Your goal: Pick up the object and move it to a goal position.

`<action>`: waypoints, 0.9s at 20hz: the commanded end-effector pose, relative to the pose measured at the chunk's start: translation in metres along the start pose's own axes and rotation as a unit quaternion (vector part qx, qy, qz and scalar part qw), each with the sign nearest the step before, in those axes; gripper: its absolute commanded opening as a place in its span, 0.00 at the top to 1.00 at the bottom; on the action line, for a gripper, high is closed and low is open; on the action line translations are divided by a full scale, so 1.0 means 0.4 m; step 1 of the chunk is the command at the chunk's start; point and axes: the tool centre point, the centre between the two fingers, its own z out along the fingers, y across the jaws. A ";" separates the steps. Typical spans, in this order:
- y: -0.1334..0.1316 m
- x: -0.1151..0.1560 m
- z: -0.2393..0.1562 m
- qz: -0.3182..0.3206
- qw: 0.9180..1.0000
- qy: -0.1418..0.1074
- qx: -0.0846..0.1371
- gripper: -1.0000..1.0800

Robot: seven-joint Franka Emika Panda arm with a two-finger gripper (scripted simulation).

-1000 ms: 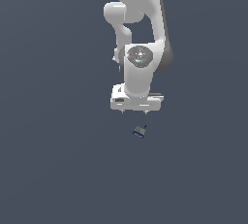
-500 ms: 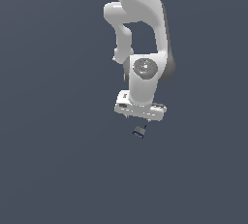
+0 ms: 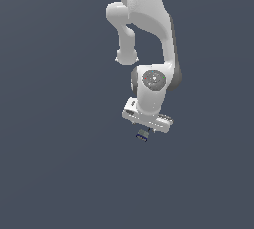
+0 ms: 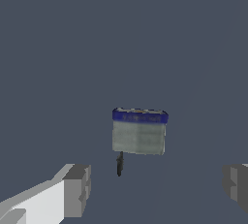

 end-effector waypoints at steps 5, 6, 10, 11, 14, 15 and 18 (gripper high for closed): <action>-0.013 0.003 0.024 0.026 1.000 0.004 0.000 0.04; -0.014 0.003 0.025 0.027 1.000 0.004 0.000 0.04; -0.014 0.002 0.026 0.027 1.000 0.003 0.000 0.04; -0.014 0.002 0.029 0.027 1.000 0.003 0.000 0.04; -0.014 0.002 0.047 0.027 1.000 0.004 0.000 0.04; -0.014 0.002 0.057 0.027 1.000 0.004 0.000 0.04; -0.014 0.001 0.095 0.028 1.000 0.004 0.000 0.04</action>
